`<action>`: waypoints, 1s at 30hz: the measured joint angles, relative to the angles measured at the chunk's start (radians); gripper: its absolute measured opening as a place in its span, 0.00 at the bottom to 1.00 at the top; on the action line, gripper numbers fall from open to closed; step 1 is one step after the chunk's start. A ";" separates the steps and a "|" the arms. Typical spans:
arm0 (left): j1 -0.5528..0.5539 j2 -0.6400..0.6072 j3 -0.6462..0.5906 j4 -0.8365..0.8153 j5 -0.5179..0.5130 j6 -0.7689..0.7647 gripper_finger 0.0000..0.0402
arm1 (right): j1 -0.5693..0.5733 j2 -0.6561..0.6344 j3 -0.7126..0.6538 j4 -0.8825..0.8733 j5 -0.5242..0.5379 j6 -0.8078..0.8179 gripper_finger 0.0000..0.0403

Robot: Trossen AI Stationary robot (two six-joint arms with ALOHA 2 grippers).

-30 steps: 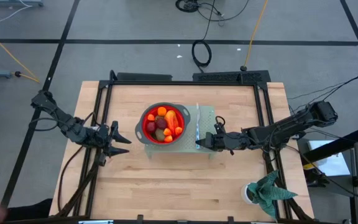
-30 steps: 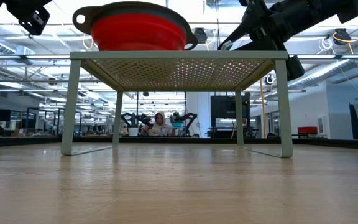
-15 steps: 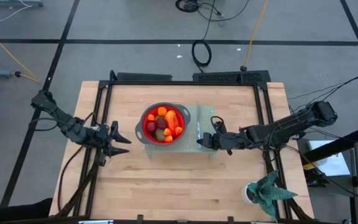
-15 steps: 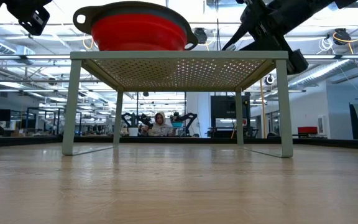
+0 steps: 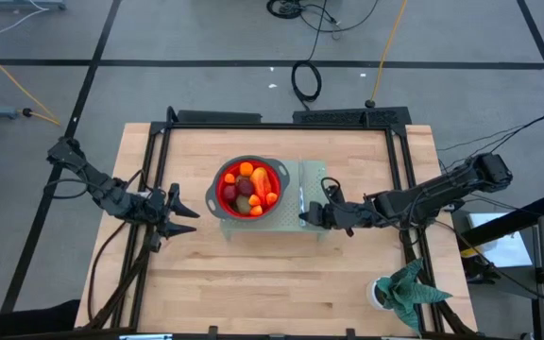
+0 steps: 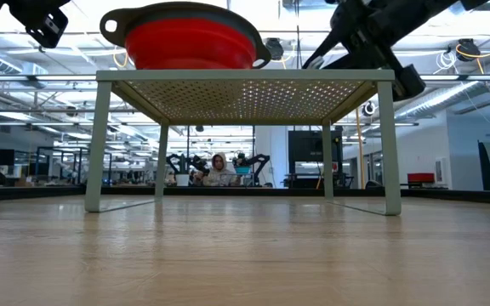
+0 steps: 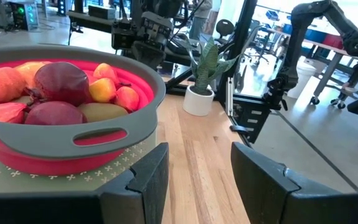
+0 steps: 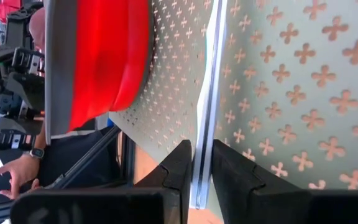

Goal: Pick & Place Fruit
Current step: Put the blue table knife on the shelf

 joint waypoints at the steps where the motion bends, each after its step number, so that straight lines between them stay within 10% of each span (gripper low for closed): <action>1: 0.000 0.000 0.000 0.000 0.000 -0.001 0.43 | 0.000 0.000 0.000 0.001 0.000 0.002 0.12; 30: 0.000 0.000 0.000 0.000 0.001 -0.008 0.43 | 0.000 0.003 -0.047 0.093 0.000 0.074 0.13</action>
